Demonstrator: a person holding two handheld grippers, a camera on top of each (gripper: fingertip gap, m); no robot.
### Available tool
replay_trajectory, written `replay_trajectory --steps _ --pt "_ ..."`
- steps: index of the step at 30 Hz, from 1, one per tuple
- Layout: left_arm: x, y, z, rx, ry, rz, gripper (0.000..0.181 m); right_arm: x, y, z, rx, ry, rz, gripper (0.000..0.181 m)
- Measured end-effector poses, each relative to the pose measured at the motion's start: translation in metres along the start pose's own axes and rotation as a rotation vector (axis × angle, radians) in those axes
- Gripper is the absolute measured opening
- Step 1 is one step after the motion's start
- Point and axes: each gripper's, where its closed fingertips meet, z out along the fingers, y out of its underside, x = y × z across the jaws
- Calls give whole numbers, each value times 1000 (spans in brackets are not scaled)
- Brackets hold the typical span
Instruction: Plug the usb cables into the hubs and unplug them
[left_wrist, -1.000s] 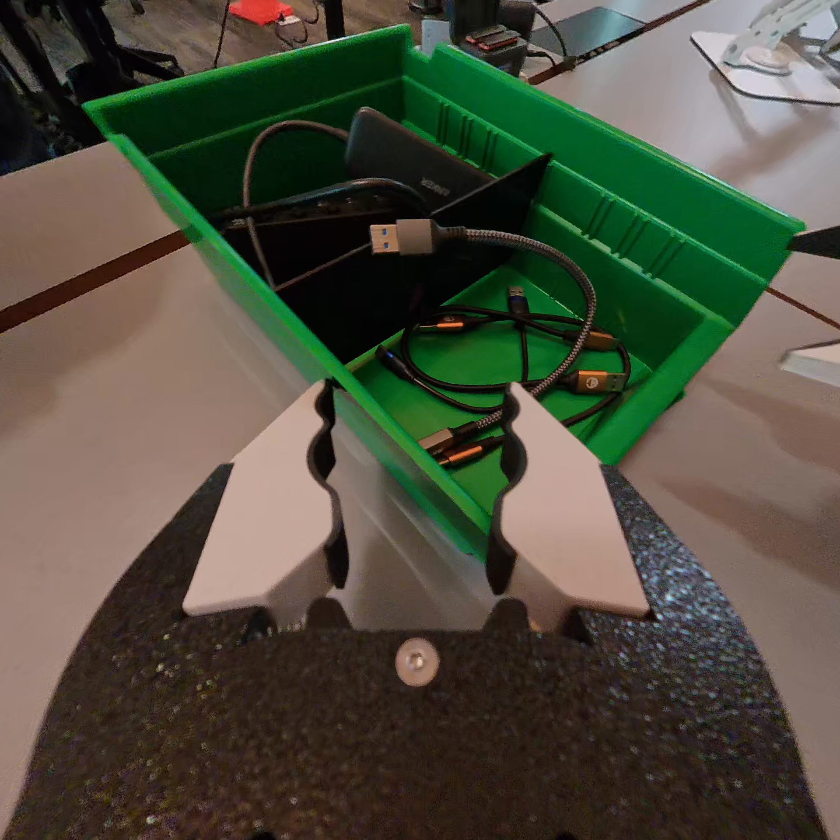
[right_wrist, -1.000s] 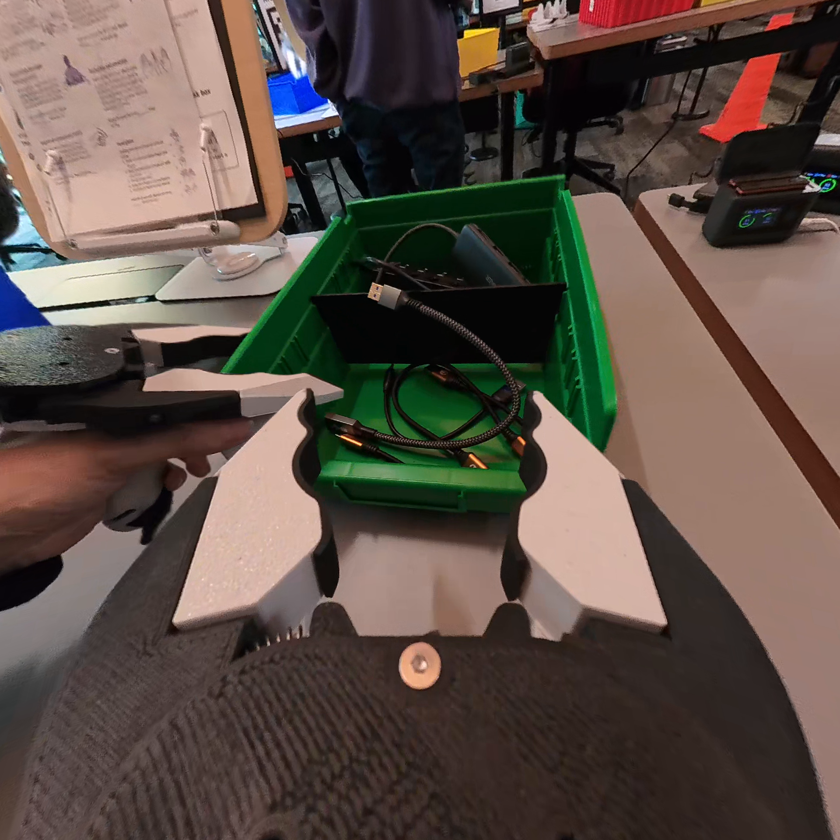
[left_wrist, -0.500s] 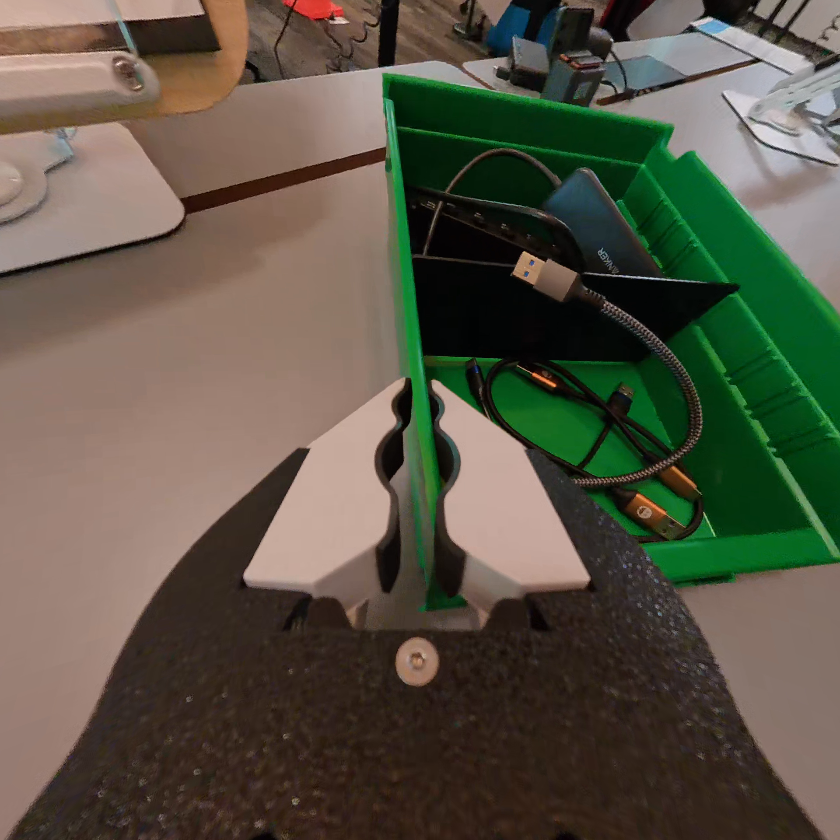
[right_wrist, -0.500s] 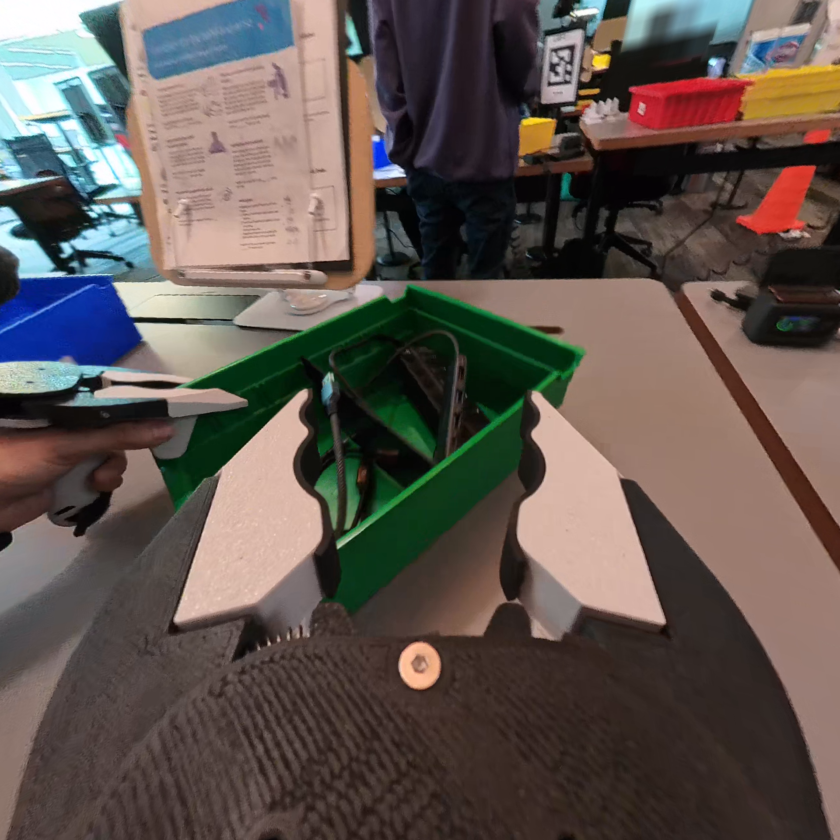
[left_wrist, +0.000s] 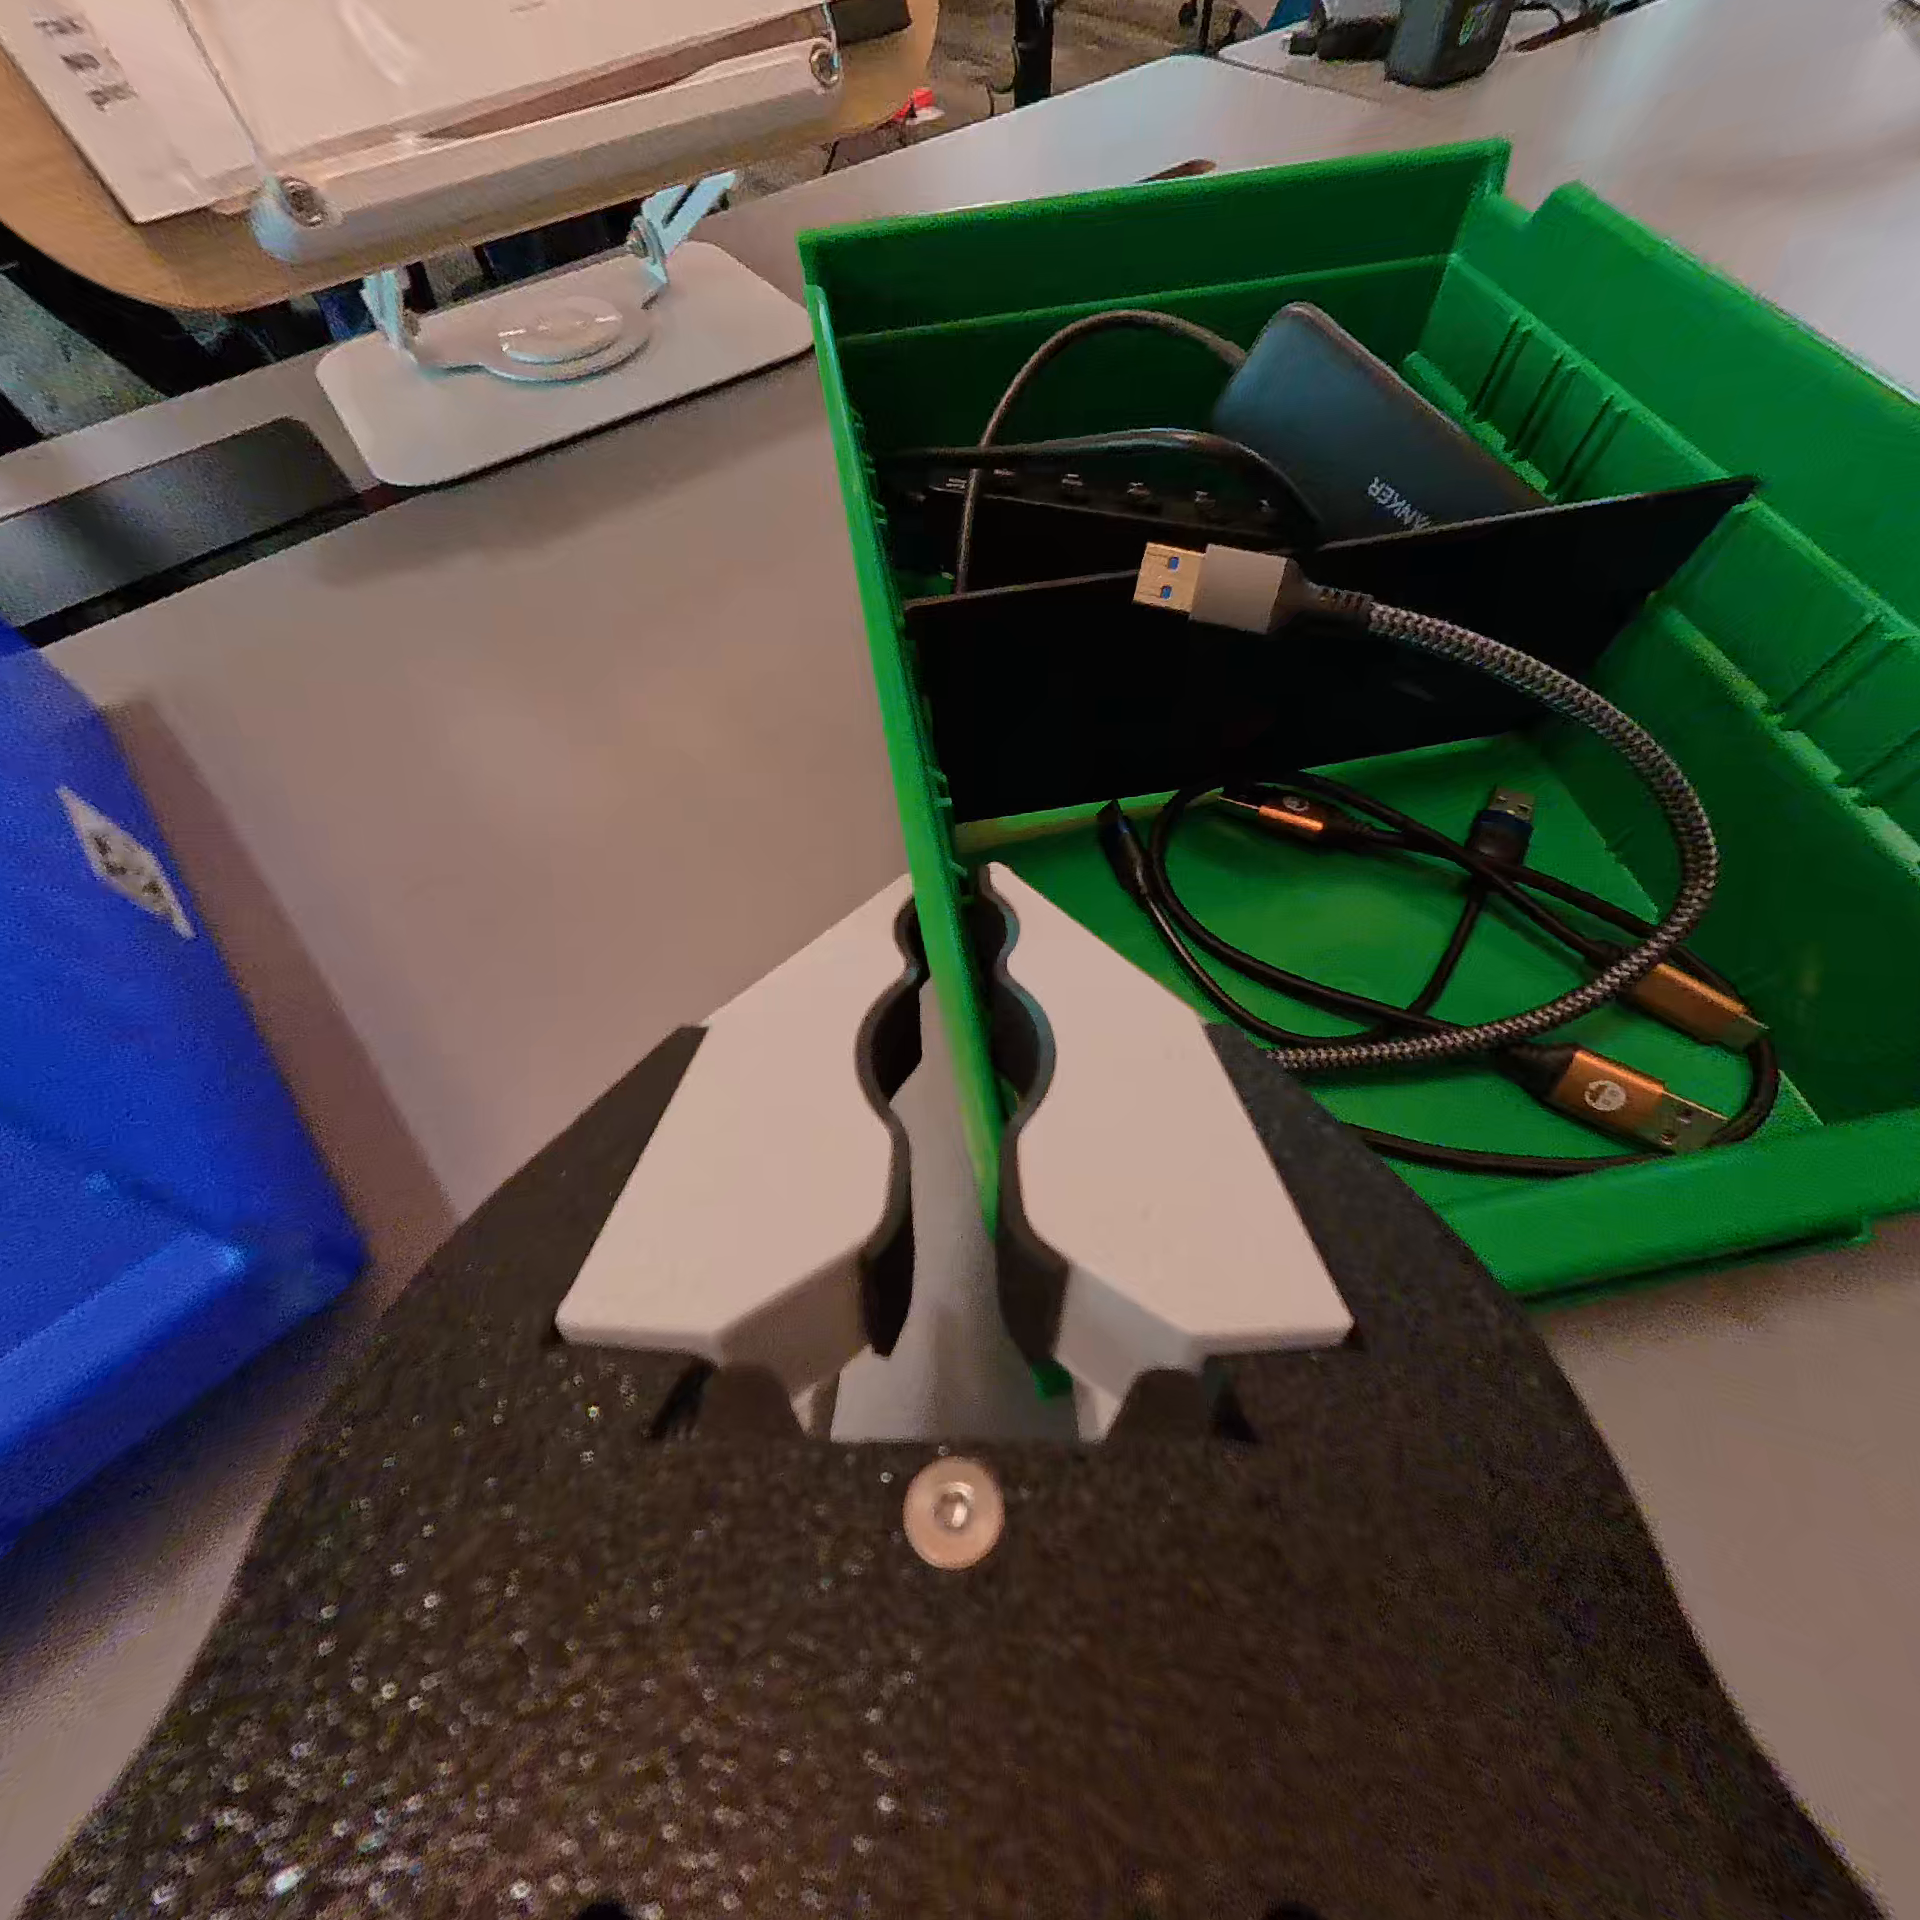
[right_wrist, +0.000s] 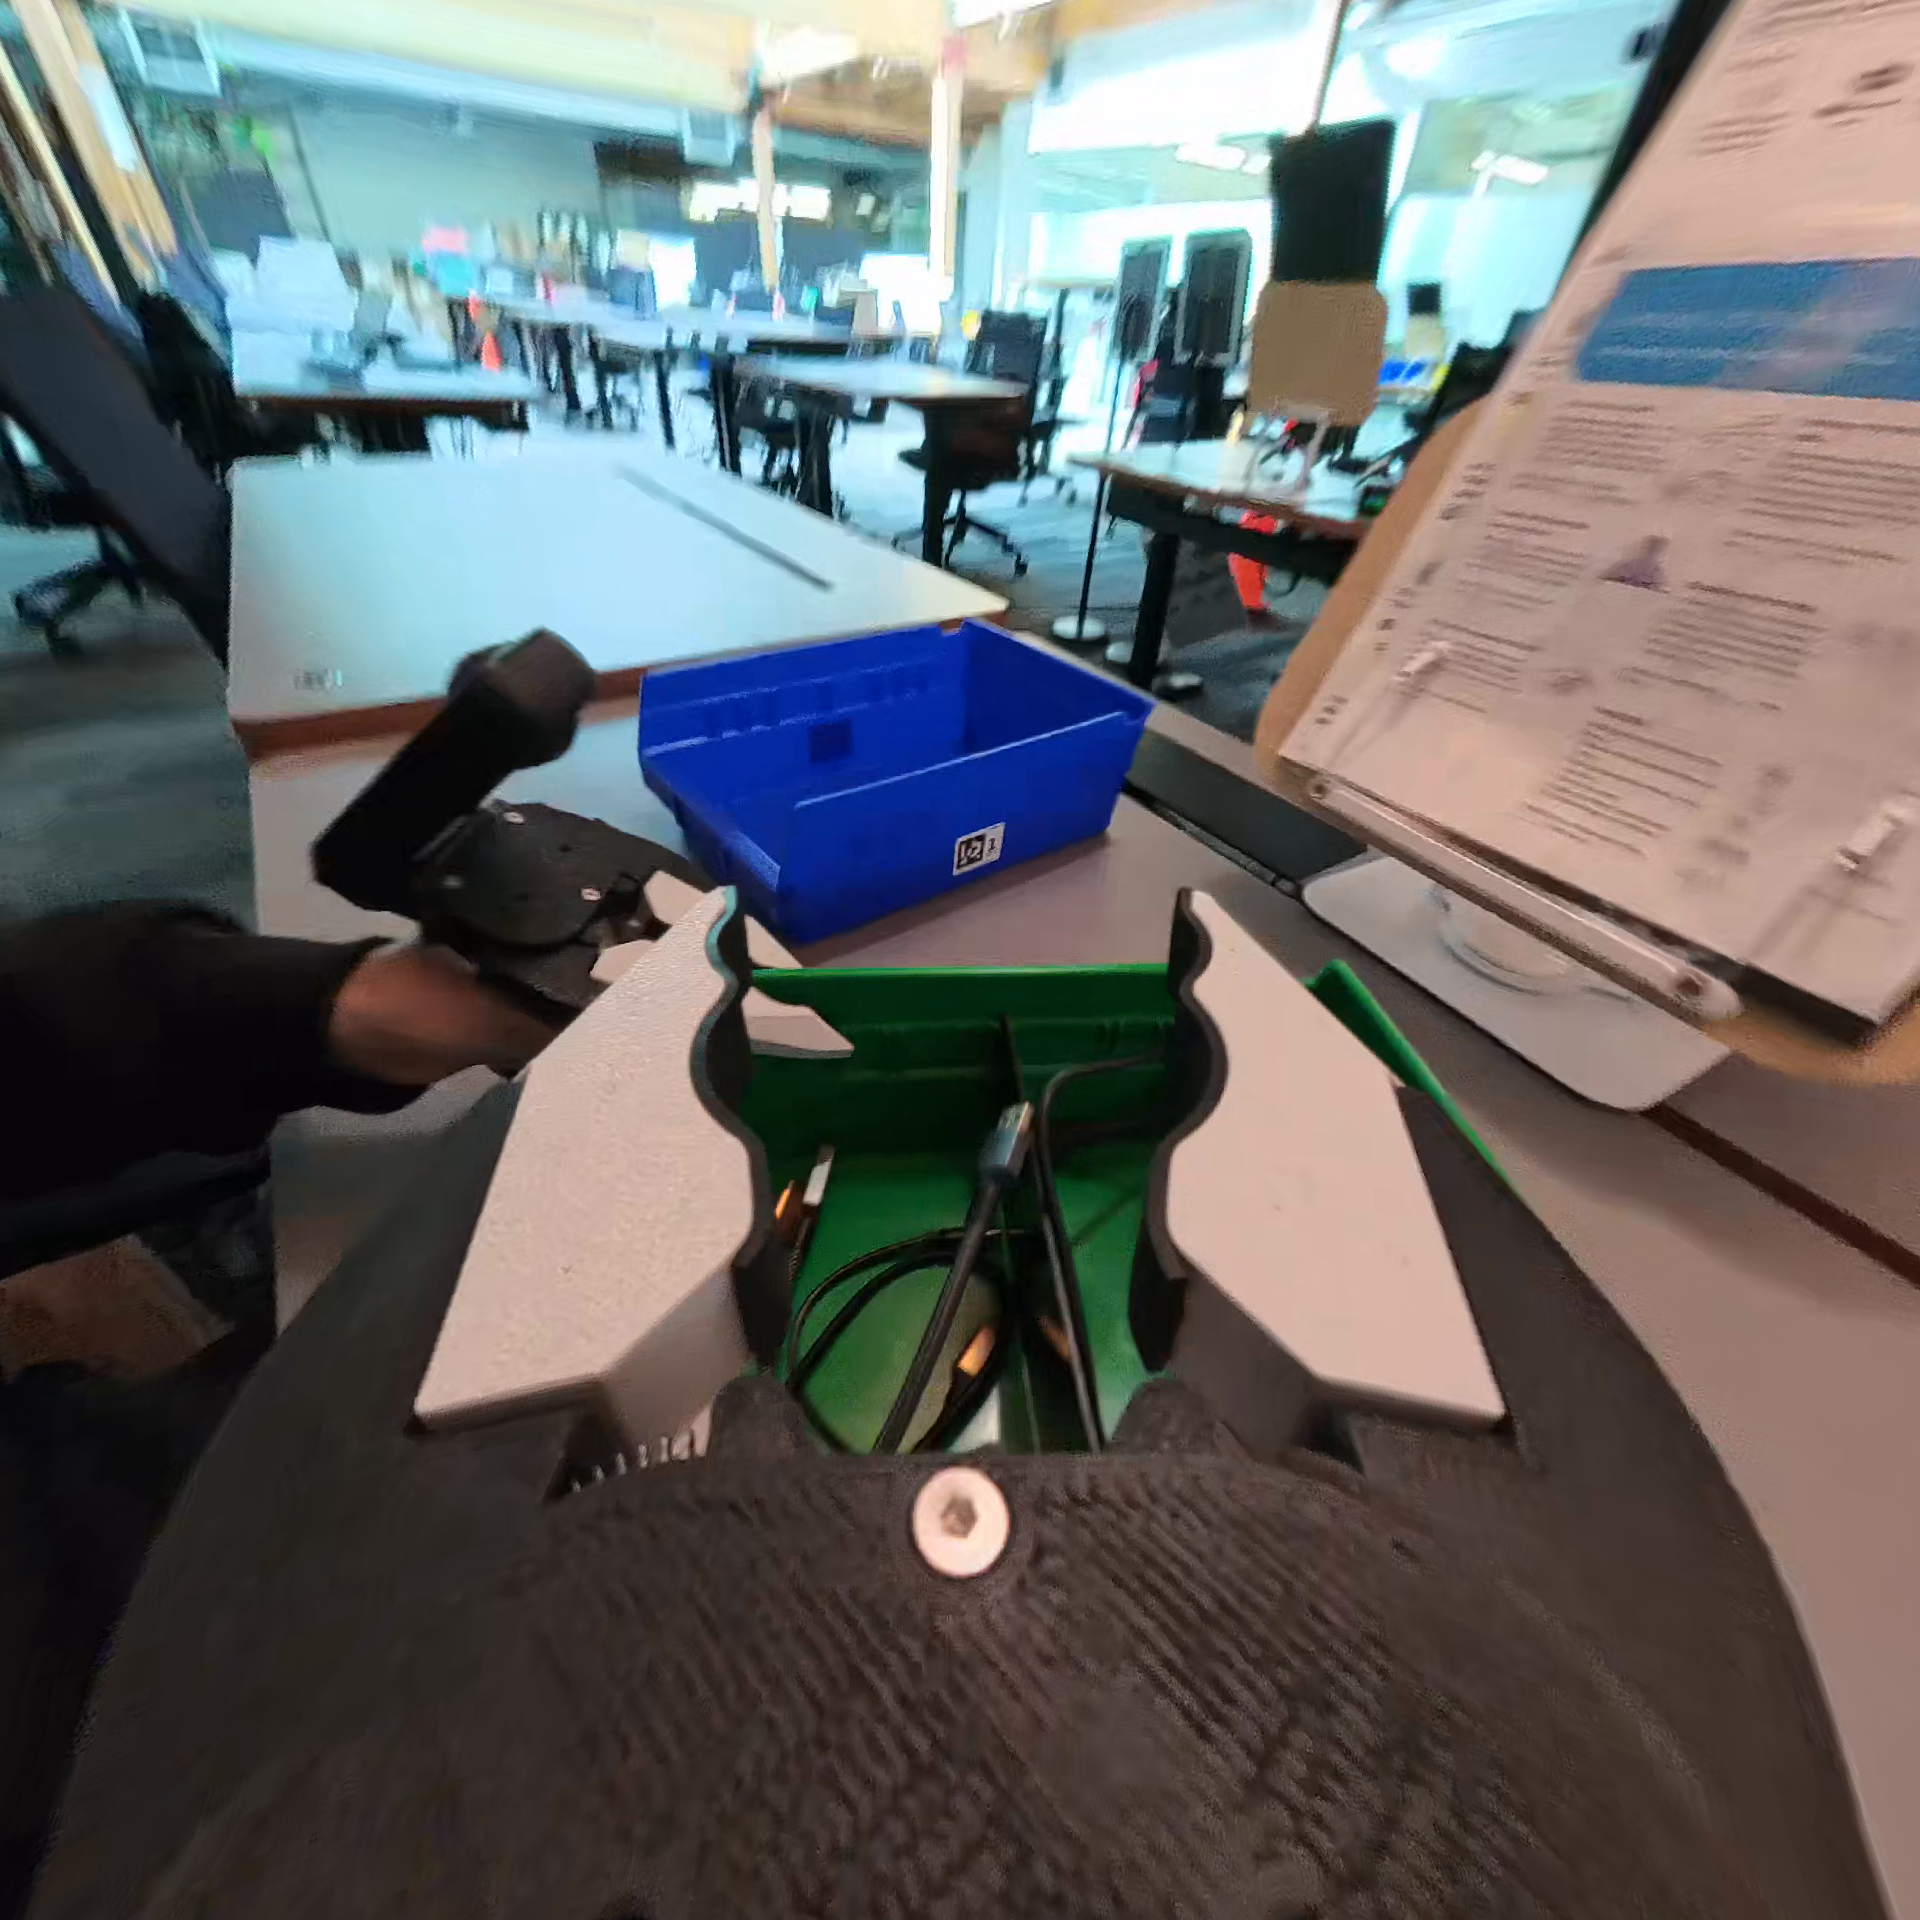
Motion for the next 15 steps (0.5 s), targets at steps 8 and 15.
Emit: replay_trajectory --steps 8,15 --pt "-11 -1 -9 79 4 -65 2 -7 -21 201 -219 -37 221 99" --pt "-17 -7 -10 167 -47 -5 1 6 96 329 -579 102 567 104"
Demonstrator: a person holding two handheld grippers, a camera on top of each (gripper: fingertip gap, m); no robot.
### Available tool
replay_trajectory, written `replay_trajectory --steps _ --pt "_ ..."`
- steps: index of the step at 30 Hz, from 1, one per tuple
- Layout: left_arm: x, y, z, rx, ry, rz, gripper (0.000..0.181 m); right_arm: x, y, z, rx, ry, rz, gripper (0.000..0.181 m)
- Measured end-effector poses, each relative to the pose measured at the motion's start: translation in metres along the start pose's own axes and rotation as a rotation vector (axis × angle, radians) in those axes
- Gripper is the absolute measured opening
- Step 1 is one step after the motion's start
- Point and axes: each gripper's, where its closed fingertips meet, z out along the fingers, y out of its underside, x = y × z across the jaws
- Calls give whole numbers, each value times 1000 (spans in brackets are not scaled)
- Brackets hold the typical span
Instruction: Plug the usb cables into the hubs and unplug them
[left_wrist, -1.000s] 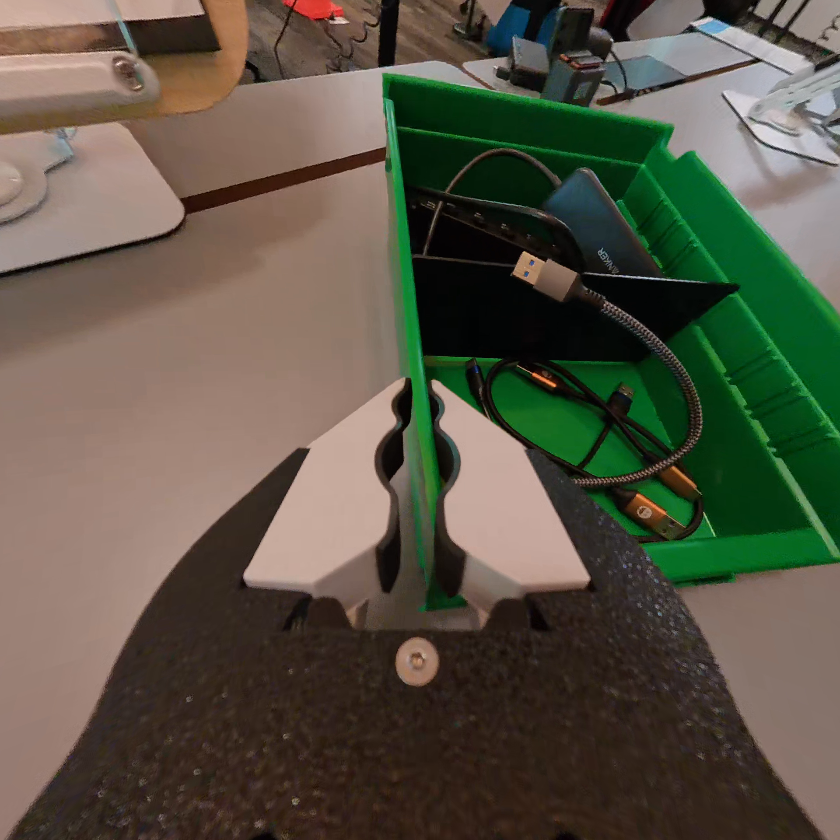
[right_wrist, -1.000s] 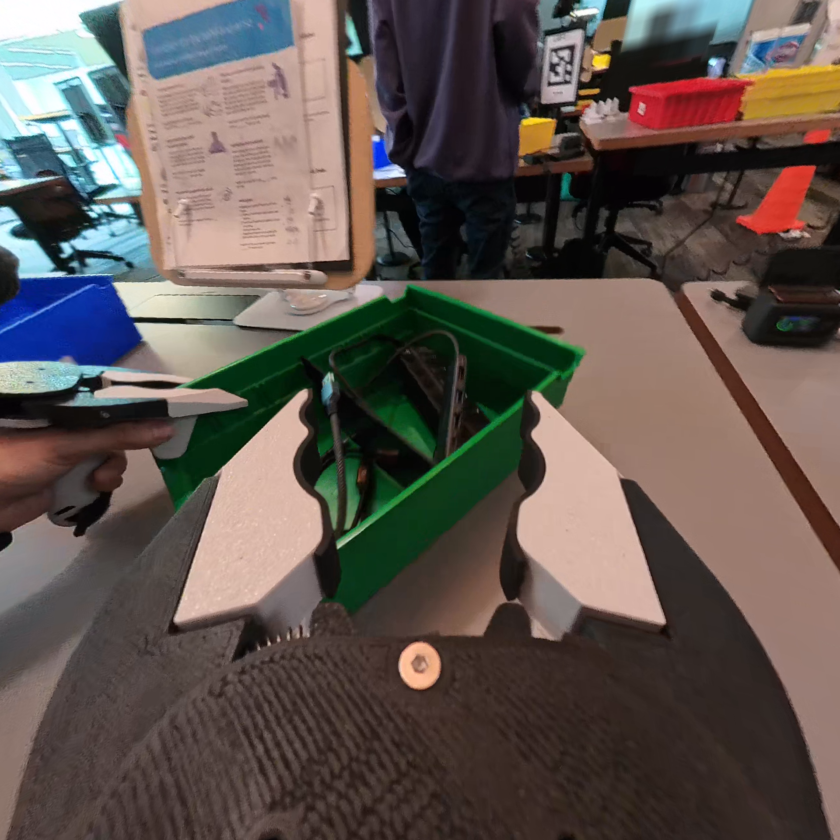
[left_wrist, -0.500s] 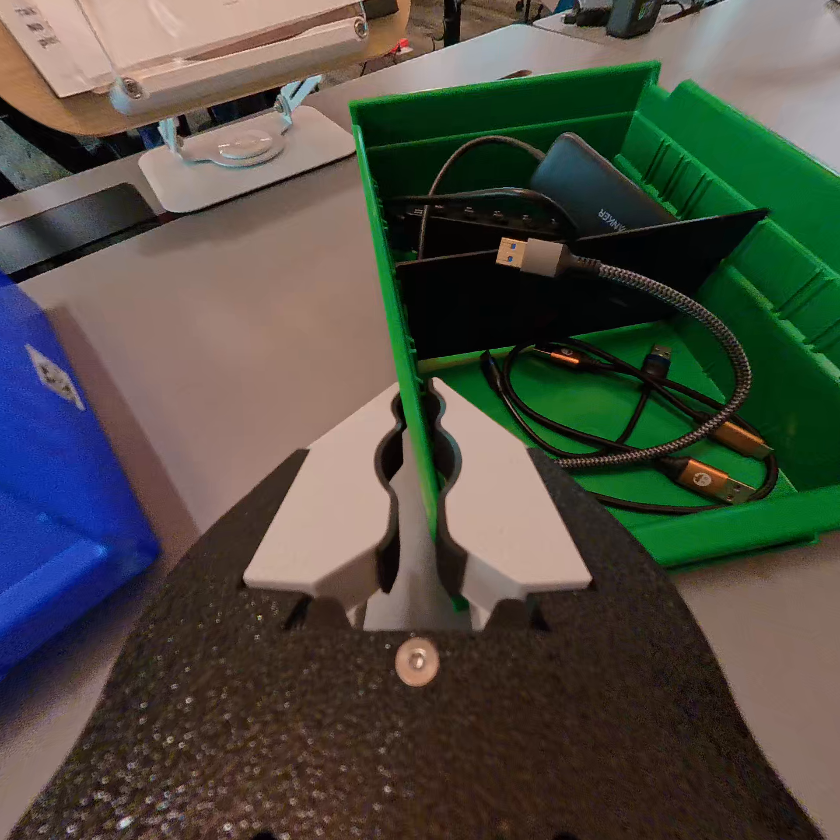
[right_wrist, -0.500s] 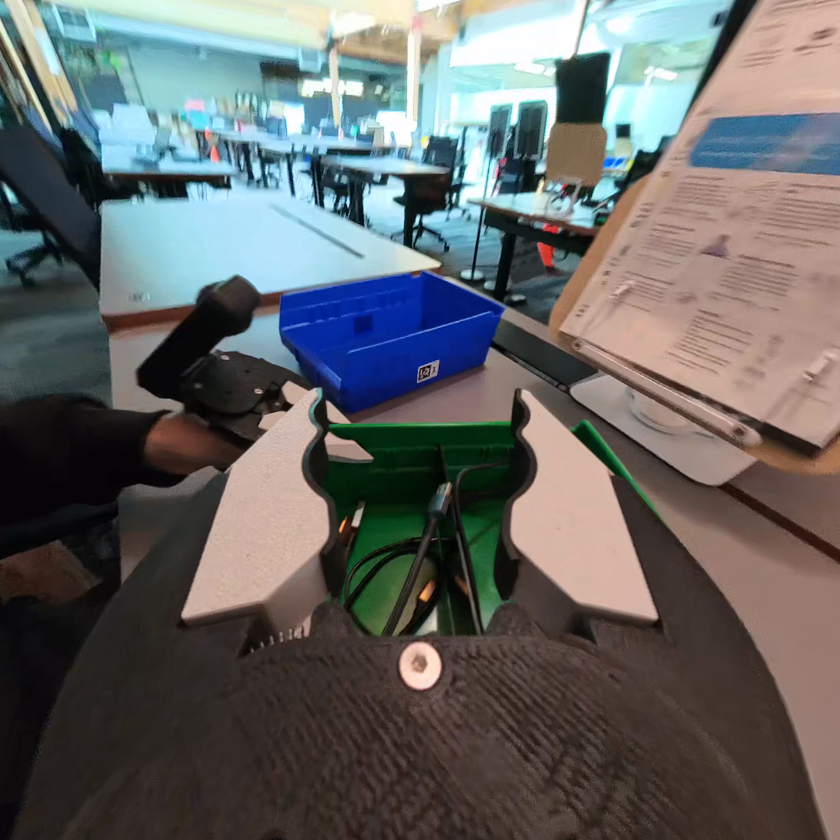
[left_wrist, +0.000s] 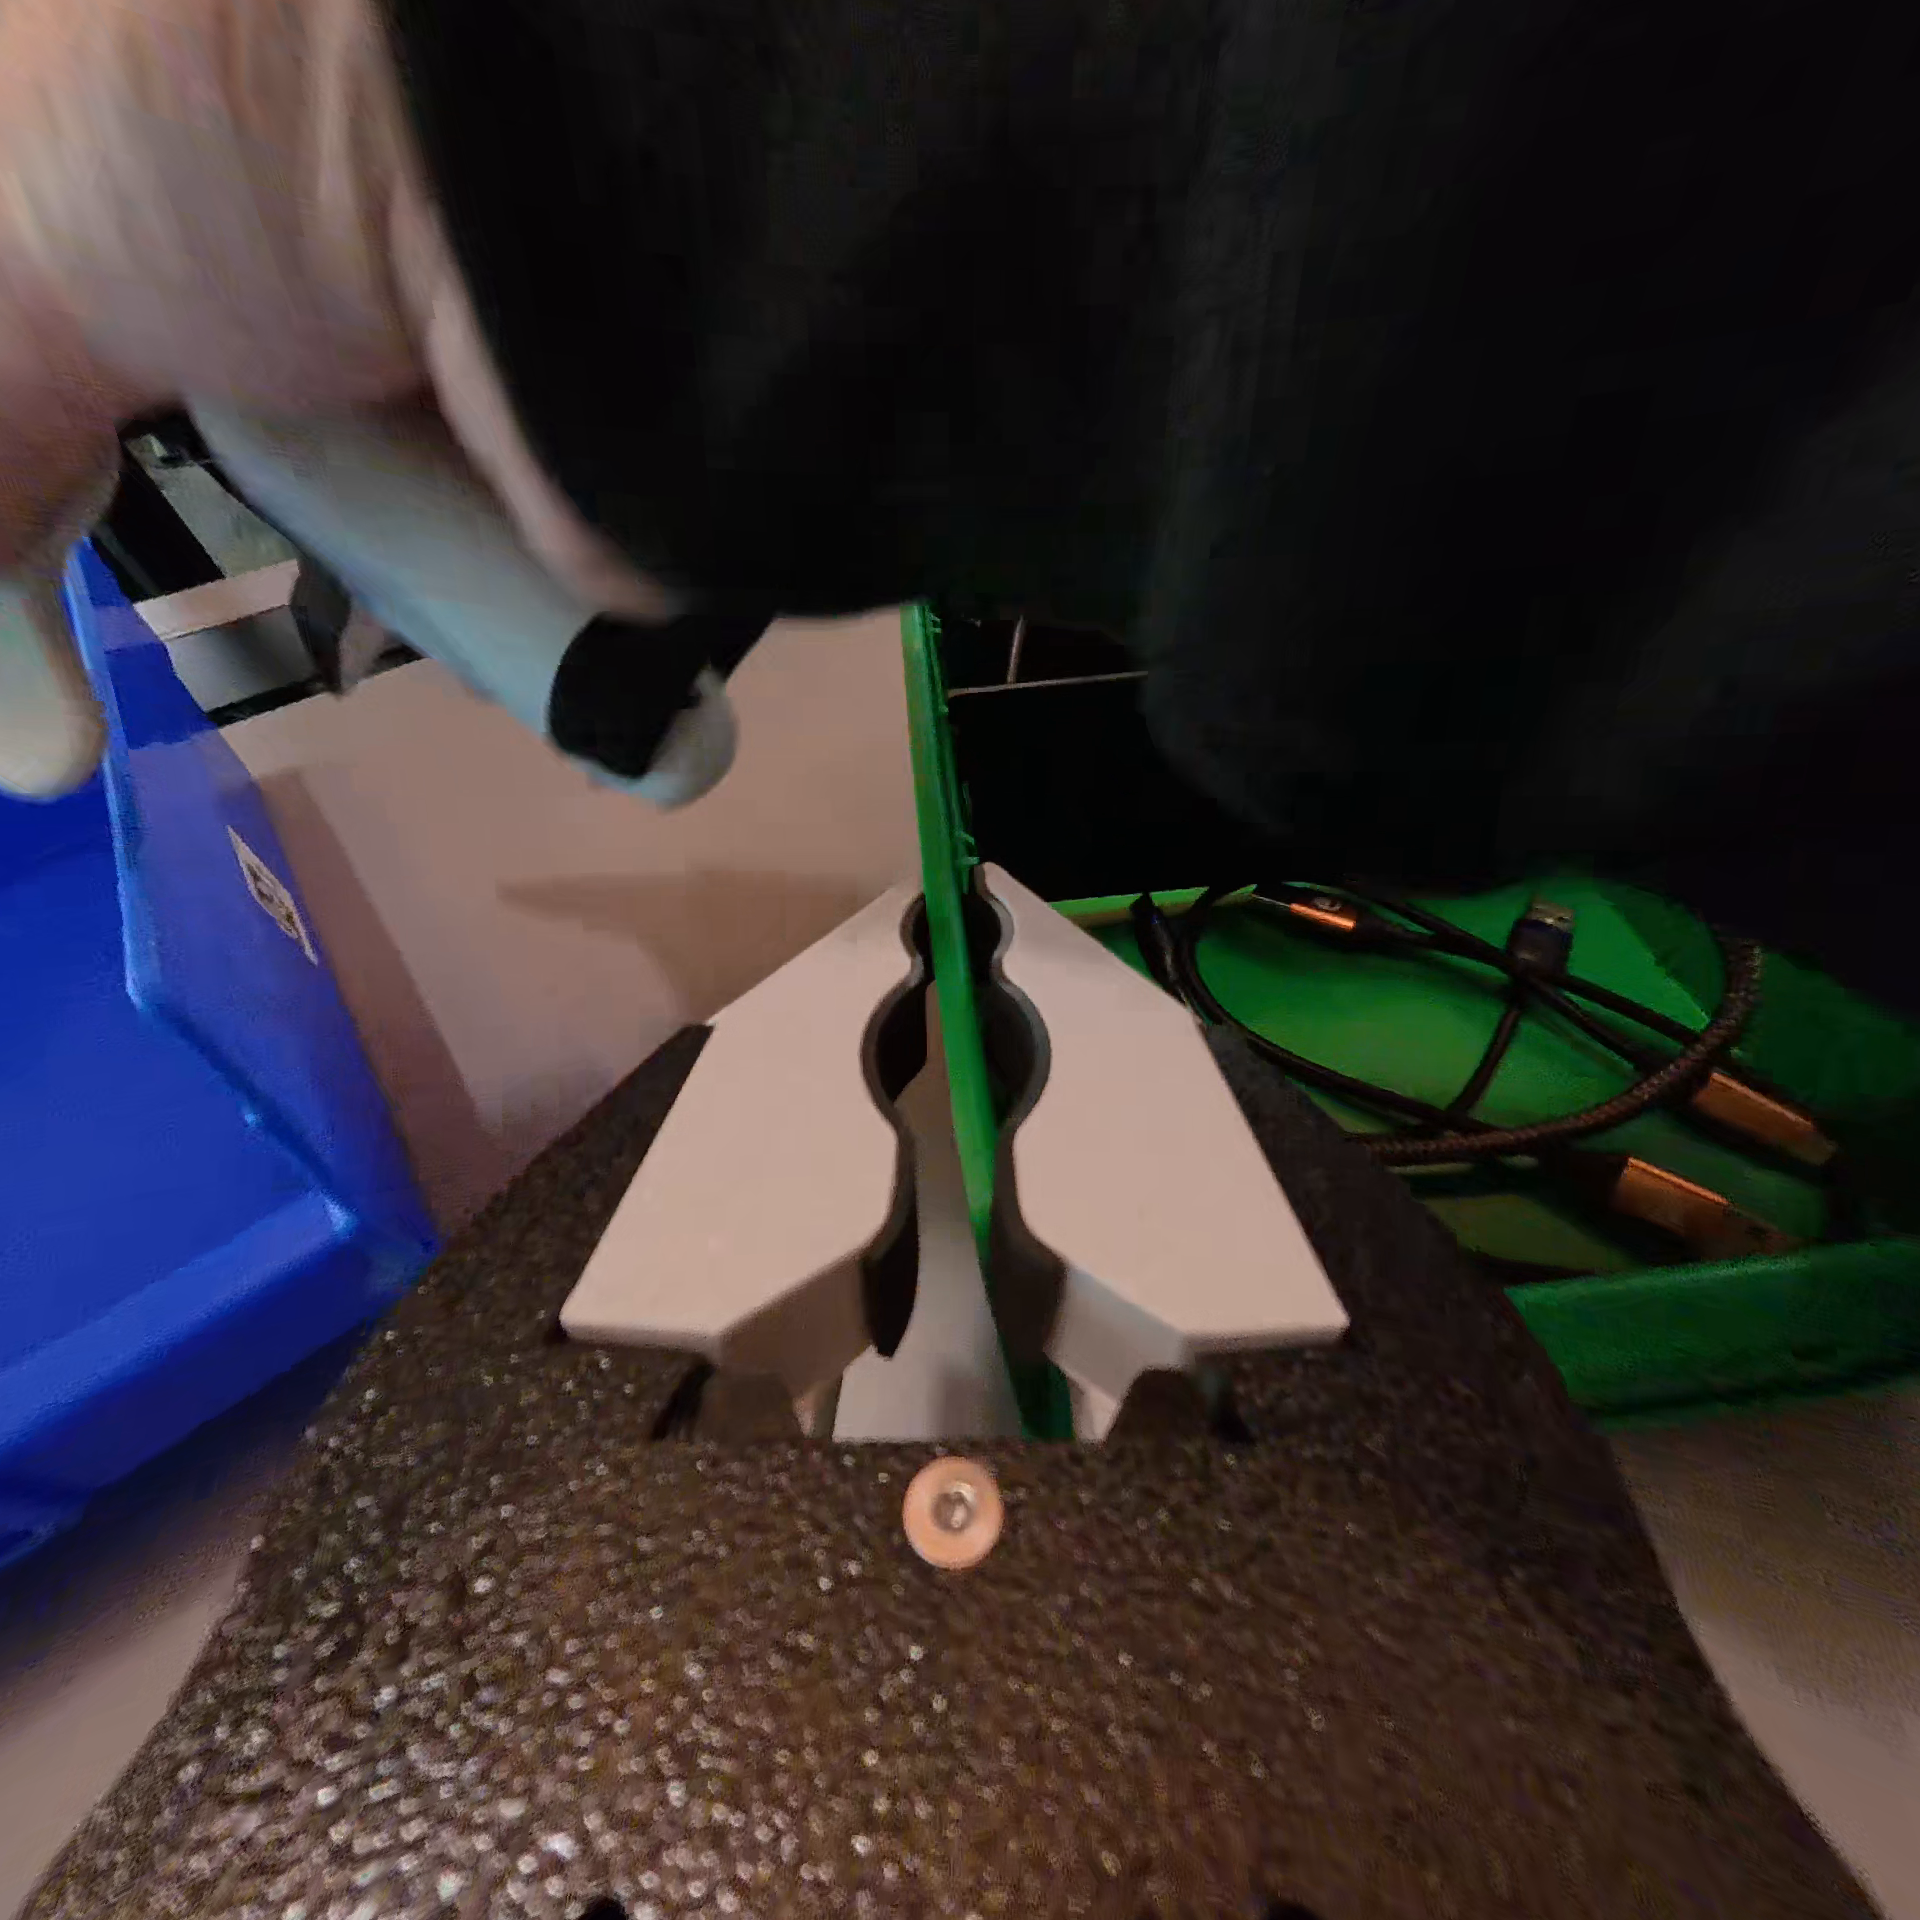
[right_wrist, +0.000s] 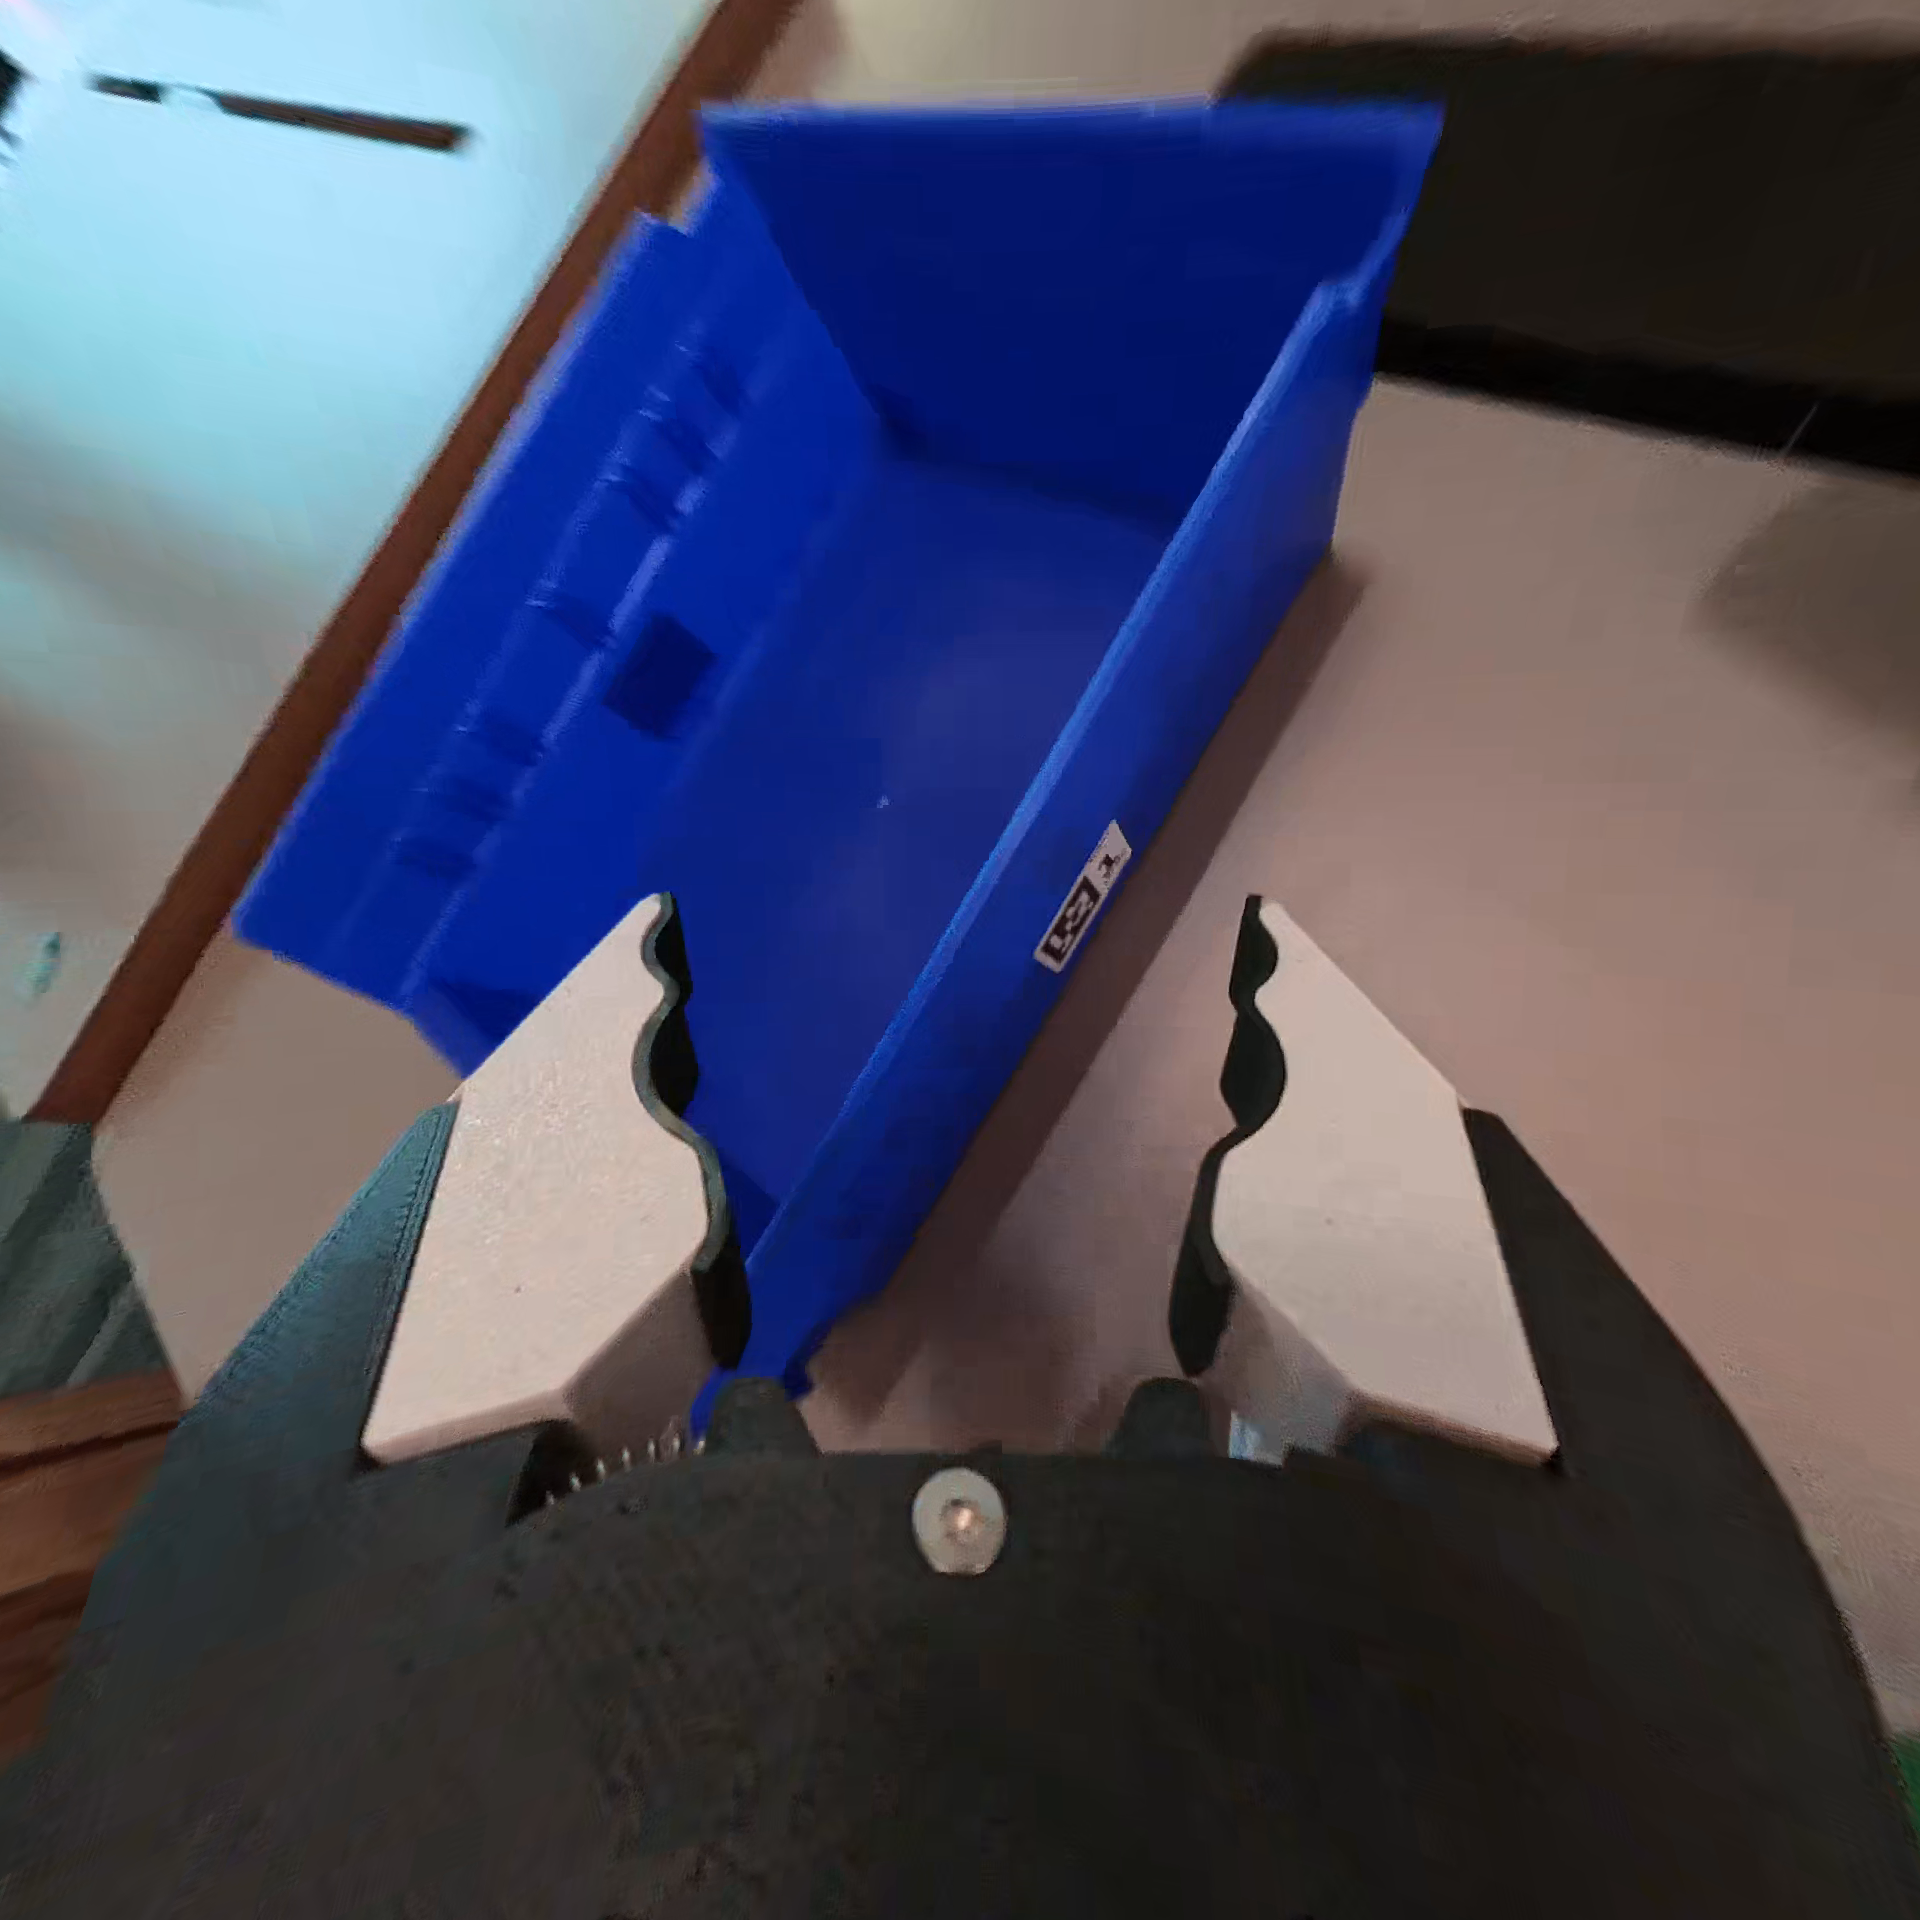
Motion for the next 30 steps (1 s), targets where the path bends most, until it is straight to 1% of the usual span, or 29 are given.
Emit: replay_trajectory --steps 3,5,6,7,8,10,11,12,14,16,17,19,21,23,25,27,28,30 --pt "-5 0 0 9 1 -6 1 3 14 39 -69 14 26 99" --pt "-8 0 -1 14 3 11 1 -10 29 55 -157 -42 20 87" --pt "-9 0 0 16 5 14 1 -8 33 60 -179 -17 -10 86" --pt "-11 -1 0 19 1 24 1 -3 34 62 -192 32 -77 74" --pt "-12 -1 0 23 -3 31 2 0 35 64 -213 63 -126 68" --pt "-14 -1 2 46 -12 35 2 13 33 64 -229 158 -152 44" --pt "-15 -1 2 61 -16 42 2 17 31 64 -229 181 -155 32" --pt "-15 -1 3 73 -9 41 1 17 29 65 -220 161 -147 25" --pt "-16 -1 3 77 9 39 1 16 27 64 -236 110 -161 22" --pt "-18 -1 3 75 17 48 0 15 19 59 -239 113 -184 22" --pt "-19 -1 2 73 22 47 1 15 10 53 -232 124 -192 22" --pt "-23 0 1 67 29 54 0 10 -20 34 -174 120 -198 21" --pt "-28 1 -2 65 41 54 0 1 -58 4 -79 84 -205 20" --pt "-35 3 -5 59 54 56 0 -8 -95 -37 30 39 -206 20" --pt "-45 5 -9 52 70 55 0 -11 -126 -86 146 10 -218 19" --pt "-58 8 -15 45 66 62 1 -1 -143 -138 233 22 -244 18" --pt "-66 10 -19 40 63 58 1 8 -147 -164 268 30 -250 18" --pt "-83 13 -27 35 42 28 1 35 -144 -211 303 70 -257 19"
